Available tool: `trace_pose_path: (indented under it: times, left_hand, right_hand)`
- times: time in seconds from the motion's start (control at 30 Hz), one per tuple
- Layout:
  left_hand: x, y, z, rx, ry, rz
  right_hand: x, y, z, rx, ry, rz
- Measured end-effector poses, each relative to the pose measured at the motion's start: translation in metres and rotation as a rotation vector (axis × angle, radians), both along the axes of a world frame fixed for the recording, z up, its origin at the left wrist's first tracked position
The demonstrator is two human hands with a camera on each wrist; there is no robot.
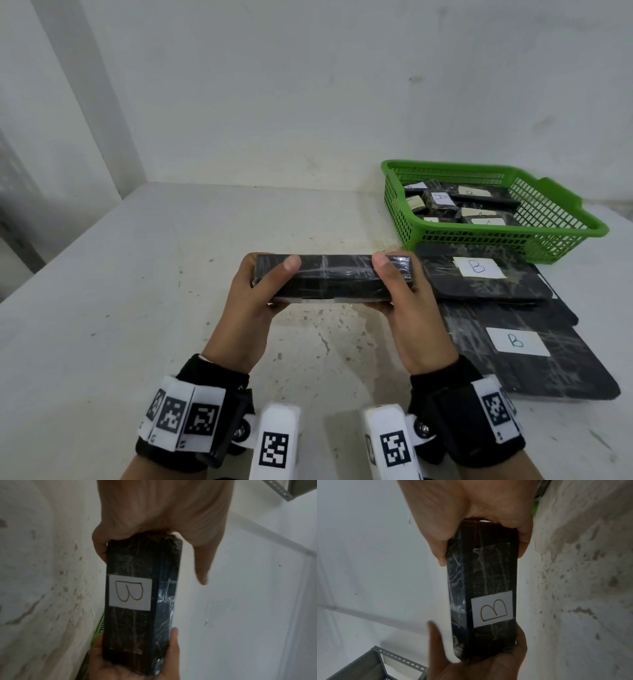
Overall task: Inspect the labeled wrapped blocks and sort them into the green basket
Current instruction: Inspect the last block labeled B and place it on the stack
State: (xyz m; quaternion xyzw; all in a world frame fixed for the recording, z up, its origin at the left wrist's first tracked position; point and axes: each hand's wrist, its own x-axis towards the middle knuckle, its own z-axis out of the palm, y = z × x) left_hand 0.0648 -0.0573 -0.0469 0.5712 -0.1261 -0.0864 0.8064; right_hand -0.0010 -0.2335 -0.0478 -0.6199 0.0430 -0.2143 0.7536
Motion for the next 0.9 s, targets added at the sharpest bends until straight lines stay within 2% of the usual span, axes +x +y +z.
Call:
trace_pose_path:
  times: [0.43,0.67,0.9]
  left_hand:
    - [-0.006,-0.006,0.004,0.004,0.026,0.062]
    - [-0.007,-0.008,0.005,0.008,-0.006,0.136]
    - [-0.013,-0.014,0.006,0.046,-0.027,0.185]
  right_hand:
    - [-0.001,0.006,-0.002,0.008,0.048,-0.071]
    - [-0.002,0.011,0.000,0.047,0.057,-0.001]
    - [-0.003,0.015,0.000,0.087,0.044,-0.093]
